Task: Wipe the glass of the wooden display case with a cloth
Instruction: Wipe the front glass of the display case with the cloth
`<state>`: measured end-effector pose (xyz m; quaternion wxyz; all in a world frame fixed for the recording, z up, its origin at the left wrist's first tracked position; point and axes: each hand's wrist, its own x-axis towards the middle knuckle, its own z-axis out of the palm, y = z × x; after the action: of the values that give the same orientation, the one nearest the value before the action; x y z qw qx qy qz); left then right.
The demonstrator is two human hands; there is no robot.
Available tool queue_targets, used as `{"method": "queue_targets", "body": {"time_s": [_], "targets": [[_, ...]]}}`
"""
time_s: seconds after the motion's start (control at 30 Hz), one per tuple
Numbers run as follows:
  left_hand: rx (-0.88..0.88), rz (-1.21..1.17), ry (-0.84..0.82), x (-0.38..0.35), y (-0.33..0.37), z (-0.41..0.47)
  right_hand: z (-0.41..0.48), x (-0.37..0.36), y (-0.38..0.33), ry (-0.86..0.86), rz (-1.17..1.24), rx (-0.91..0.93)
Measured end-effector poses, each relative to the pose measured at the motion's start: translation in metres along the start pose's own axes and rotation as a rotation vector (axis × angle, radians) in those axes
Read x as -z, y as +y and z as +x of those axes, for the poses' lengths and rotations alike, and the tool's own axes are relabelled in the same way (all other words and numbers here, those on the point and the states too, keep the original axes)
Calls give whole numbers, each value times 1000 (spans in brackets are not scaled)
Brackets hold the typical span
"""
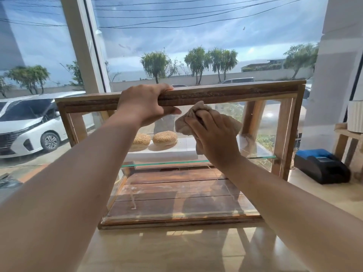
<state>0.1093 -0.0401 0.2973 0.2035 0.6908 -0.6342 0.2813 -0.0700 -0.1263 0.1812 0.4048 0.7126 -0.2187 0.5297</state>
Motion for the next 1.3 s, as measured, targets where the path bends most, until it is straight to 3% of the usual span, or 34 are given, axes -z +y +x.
{"method": "queue_targets", "body": {"time_s": [0.2,0.3,0.37,0.47,0.67,0.73,0.8,1.0,1.17,1.3], "targets": [[11,4,-8,1,1,0,-26,11,43,-144,-37,434],[13,-2,0,0,1,1,-36,27,88,-212,-91,441],[18,2,0,0,0,0,-41,39,114,-225,-138,315],[16,13,12,-1,-1,0,-54,54,135,-211,-182,-54],[16,6,18,-3,-2,1,-92,42,83,-135,-131,-633],[15,3,17,-3,-2,1,-92,31,59,-85,-96,-751],[12,-2,14,-3,-3,1,-80,23,43,-49,-70,-755],[13,-15,6,-3,-2,1,-25,7,6,-28,4,-396],[21,-22,-9,-3,-3,2,-41,6,-10,-192,91,238],[25,-19,2,-3,-4,1,-52,6,19,-191,-14,447]]}}
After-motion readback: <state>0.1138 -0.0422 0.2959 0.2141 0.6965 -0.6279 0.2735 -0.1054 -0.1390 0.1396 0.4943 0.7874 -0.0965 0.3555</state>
